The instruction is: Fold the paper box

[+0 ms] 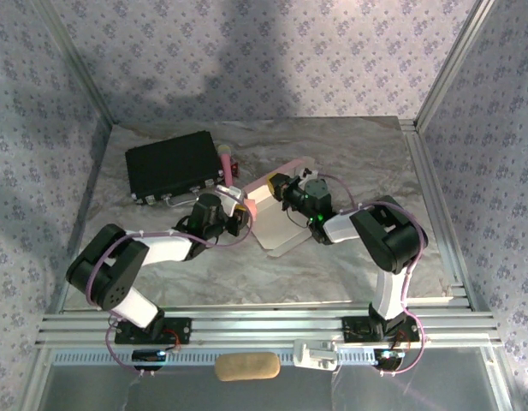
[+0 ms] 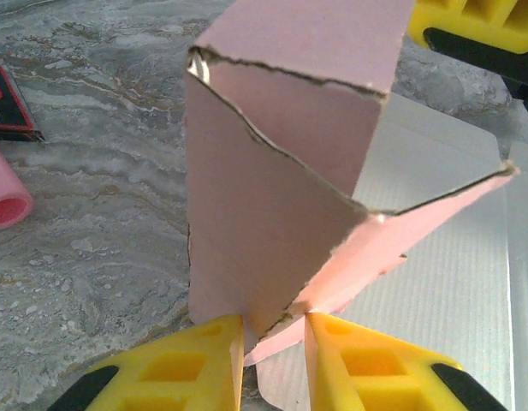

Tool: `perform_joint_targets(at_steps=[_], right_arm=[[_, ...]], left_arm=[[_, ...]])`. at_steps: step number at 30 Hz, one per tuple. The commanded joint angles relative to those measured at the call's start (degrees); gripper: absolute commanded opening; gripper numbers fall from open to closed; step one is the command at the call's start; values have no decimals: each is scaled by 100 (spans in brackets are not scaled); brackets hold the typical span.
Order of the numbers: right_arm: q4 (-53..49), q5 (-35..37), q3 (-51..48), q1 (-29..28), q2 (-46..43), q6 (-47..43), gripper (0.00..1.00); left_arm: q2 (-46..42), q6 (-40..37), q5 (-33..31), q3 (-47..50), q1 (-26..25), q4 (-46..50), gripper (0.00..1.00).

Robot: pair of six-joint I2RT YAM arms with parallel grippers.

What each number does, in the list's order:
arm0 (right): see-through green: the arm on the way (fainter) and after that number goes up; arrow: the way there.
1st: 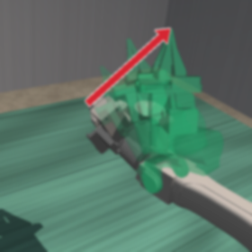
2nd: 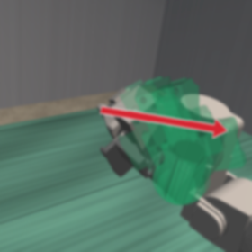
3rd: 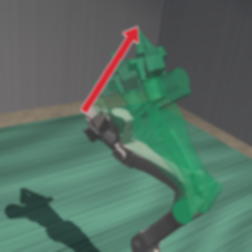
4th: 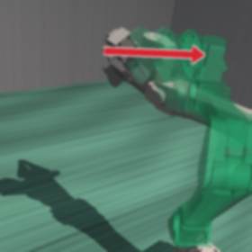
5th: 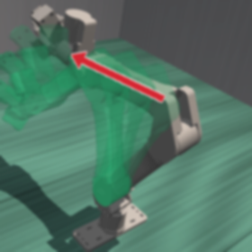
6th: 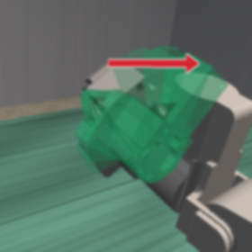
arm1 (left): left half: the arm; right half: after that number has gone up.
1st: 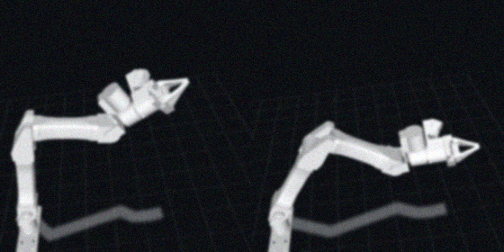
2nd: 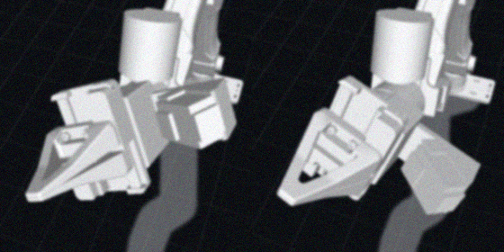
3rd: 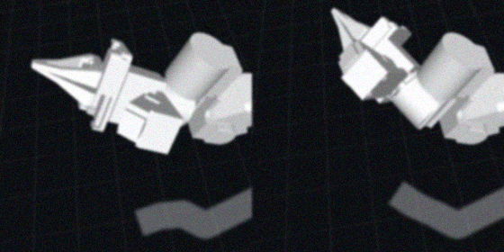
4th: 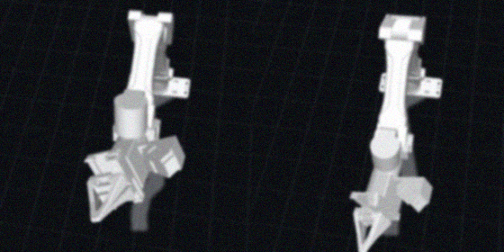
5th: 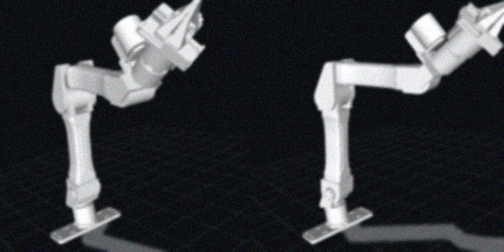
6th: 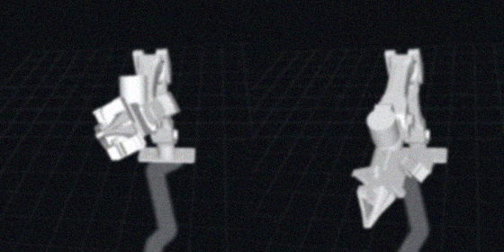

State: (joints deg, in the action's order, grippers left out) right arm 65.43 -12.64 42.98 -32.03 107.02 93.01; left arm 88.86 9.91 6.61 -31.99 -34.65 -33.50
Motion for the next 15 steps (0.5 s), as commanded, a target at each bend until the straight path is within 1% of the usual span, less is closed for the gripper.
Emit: perform_joint_targets(at_steps=[1,15], right_arm=[[108,36,-79,-93,134,-11,0],[433,134,-176,-168,381,-16,0]], left_arm=[[120,15,-195,-161,-52,-362,25],[314,178,-992,-198,-263,-673,26]])
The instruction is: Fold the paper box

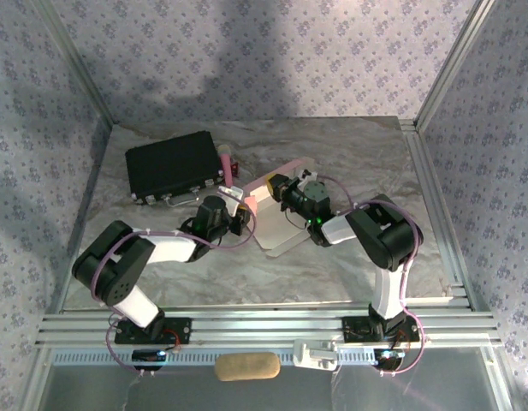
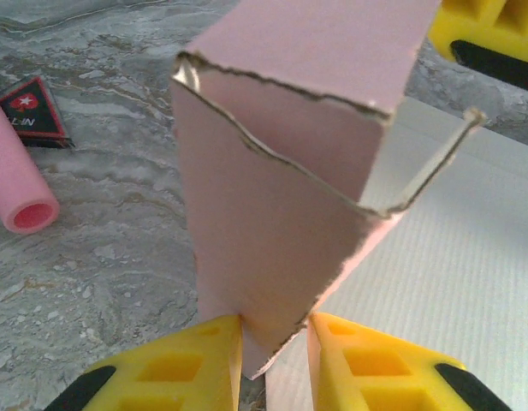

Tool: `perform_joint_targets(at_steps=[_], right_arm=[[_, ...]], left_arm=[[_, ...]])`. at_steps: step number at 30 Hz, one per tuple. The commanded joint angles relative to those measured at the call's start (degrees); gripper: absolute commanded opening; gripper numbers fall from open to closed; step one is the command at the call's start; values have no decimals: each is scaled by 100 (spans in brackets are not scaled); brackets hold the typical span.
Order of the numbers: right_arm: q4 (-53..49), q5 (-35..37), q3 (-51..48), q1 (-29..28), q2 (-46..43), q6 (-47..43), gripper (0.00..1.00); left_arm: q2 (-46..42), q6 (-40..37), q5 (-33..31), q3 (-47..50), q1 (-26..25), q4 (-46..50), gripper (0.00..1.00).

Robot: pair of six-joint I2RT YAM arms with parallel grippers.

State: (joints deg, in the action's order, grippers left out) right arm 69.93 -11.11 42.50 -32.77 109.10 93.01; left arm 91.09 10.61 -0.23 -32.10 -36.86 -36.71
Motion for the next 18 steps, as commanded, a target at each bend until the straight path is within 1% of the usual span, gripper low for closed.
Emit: perform_joint_targets(at_steps=[1,5,10,18], right_arm=[[-13,-13,-129,-100,186,-18,0],[38,-5,-145,-133,245,15,0],[56,3,-173,-141,222,20,0],[60,23,-193,-166,182,58,0]], left_arm=[[113,116,-352,-192,-54,-367,27],[181,159,-502,-209,-100,-484,29],[228,213,-616,-286,-97,-508,30],[348,455,-1101,-485,-239,-406,28]])
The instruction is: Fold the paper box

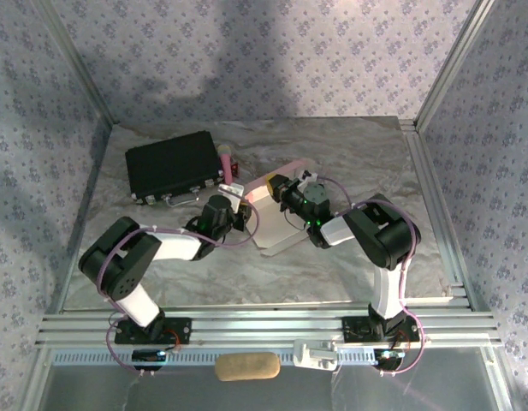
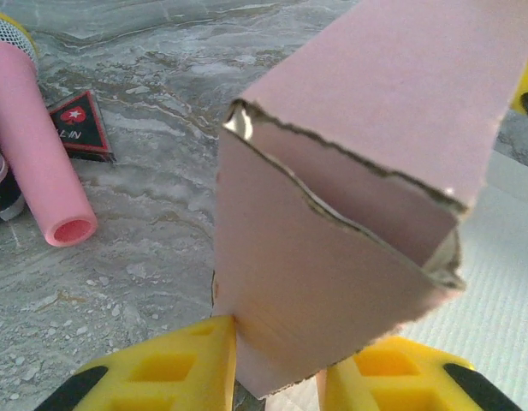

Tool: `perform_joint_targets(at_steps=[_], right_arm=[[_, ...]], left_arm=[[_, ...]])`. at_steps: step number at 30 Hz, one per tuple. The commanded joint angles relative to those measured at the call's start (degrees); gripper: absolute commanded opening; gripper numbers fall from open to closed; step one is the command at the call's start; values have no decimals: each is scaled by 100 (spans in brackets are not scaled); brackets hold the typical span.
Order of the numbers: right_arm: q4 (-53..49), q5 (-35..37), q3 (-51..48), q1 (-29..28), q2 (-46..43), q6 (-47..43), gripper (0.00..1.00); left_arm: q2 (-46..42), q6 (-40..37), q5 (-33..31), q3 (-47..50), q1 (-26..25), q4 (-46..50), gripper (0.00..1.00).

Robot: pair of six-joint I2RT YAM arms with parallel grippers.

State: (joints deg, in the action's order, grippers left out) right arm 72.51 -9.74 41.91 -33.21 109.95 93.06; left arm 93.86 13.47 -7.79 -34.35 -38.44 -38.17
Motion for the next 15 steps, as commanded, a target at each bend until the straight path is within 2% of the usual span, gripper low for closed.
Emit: perform_joint_targets(at_steps=[1,6,11,15], right_arm=[[-202,-116,-122,-124,97,47,0],[-198,-77,-123,-167,157,45,0],[-124,-63,-138,-177,217,105,0],[-144,-62,-157,-171,183,107,0]], left_arm=[[95,188,-434,-286,-114,-254,28],[243,431,-862,-436,-242,-109,25],[382,513,-950,-563,-328,-85,21],[446,516,-997,-634,-373,-61,12]])
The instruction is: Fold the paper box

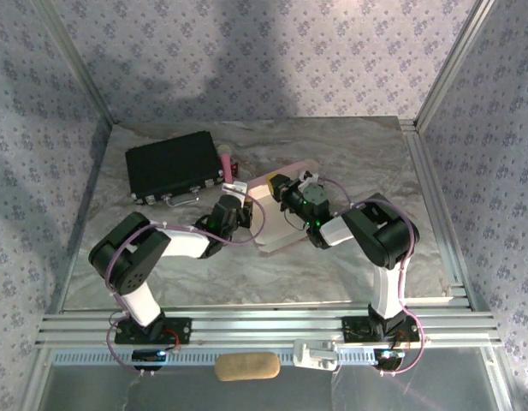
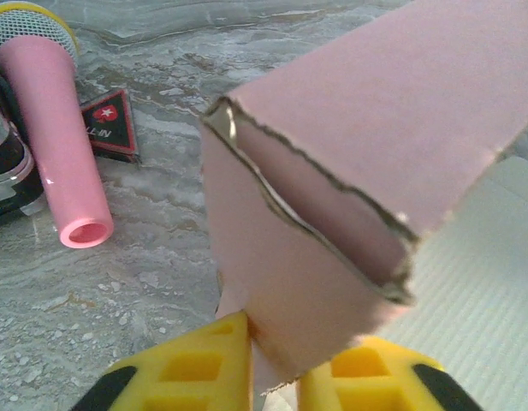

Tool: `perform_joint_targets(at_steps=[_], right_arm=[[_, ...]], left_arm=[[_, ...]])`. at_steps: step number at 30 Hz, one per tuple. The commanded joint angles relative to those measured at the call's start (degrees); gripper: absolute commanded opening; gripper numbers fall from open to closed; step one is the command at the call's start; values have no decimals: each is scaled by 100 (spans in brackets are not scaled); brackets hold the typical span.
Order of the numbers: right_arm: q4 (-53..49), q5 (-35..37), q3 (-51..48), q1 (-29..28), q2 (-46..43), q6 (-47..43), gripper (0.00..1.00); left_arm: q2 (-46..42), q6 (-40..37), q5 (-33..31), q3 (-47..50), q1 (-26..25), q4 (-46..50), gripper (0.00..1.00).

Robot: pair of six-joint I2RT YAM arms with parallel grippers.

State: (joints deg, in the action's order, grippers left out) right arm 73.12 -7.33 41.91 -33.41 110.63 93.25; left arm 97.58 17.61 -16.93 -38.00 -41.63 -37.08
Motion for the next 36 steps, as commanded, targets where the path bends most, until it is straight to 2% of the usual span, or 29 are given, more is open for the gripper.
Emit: perform_joint_targets(at_steps=[1,6,12,16,22,24,26,29,31,36], right_arm=[[-206,-304,-157,-157,111,83,0],[-193,-280,-176,-157,90,128,0],[-175,-269,-203,-140,83,162,0],[-164,-273,-201,-131,78,184,0],[-170,-281,-192,-109,38,202,0],[-184,-276,-191,-113,28,211,0],[-189,-261,-196,-113,12,218,0],[-219,-238,-216,-112,-28,211,0],[-219,-231,-225,-113,-49,219,0],[-232,-173,-262,-122,-107,221,0]], left_arm=[[81,108,-105,-299,-64,-148,9],[147,137,-331,-416,-149,-37,0],[278,233,-680,-612,-233,248,0],[352,278,-887,-709,-238,429,10],[484,282,-1156,-918,-225,727,12],[517,359,-1306,-989,-224,859,19],[550,444,-1417,-1021,-232,920,20],[626,589,-1583,-1125,-229,1139,13],[665,681,-1586,-1148,-223,1186,0],[701,1136,-2223,-1217,-270,1552,0]])
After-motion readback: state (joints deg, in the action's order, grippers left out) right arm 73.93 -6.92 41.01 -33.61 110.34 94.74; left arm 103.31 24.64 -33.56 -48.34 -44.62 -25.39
